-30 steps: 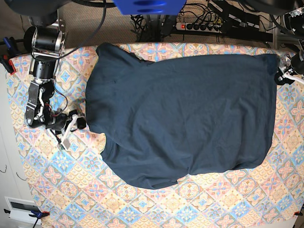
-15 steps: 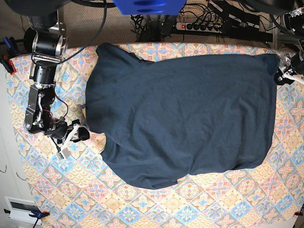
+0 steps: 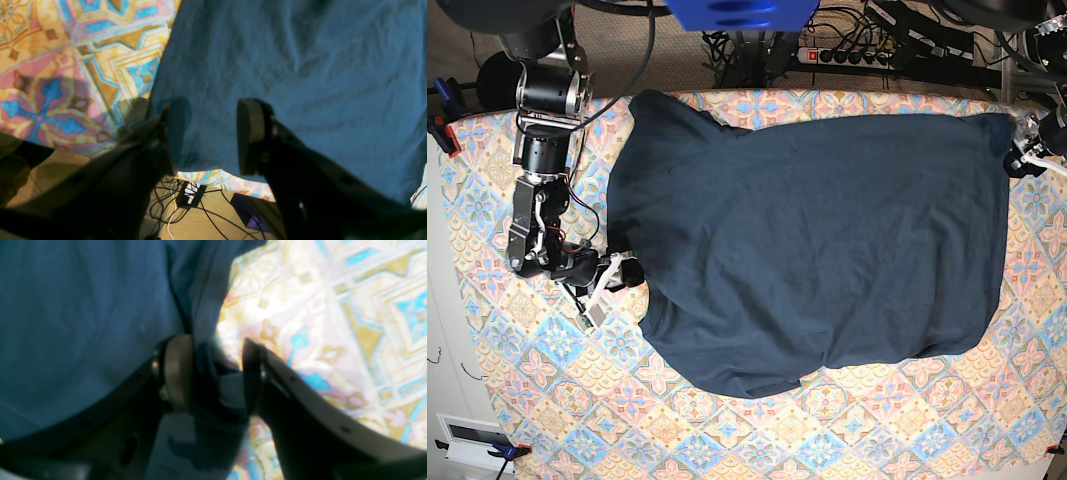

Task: Layout the t-shirt on the table in an organized manner, then fold the t-shirt properly
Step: 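Grasp the shirt's side edge with the right gripper, then pull the shirt edge outward with the right gripper to smooth it, then grasp the shirt's collar-side corners with both grippers, then pull both held corners apart to stretch the shirt taut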

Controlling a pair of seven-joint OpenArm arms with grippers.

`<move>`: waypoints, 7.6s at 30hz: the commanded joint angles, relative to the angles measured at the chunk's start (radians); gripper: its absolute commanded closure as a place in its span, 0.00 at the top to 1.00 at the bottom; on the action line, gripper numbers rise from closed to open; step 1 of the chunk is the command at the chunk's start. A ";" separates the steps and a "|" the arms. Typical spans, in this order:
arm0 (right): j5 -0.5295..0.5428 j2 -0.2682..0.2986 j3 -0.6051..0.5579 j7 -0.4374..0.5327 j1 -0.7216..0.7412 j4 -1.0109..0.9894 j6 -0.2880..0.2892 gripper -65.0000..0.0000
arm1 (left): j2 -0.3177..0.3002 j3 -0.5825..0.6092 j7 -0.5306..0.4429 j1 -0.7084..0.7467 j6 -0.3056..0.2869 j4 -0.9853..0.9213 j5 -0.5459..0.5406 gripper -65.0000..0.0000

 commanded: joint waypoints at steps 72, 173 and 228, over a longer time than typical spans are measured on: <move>-0.135 0.201 0.373 0.008 -0.363 0.423 0.003 0.37 | 0.045 0.085 0.125 0.029 -0.061 -0.026 -0.162 0.41; 0.569 0.252 0.373 -0.265 -0.806 0.731 0.003 0.02 | 0.092 0.098 0.125 0.146 -0.057 0.184 -0.037 0.26; 0.568 0.252 0.373 -0.267 -0.806 0.731 0.003 0.02 | 0.164 0.157 0.125 0.020 -0.167 0.071 0.267 0.60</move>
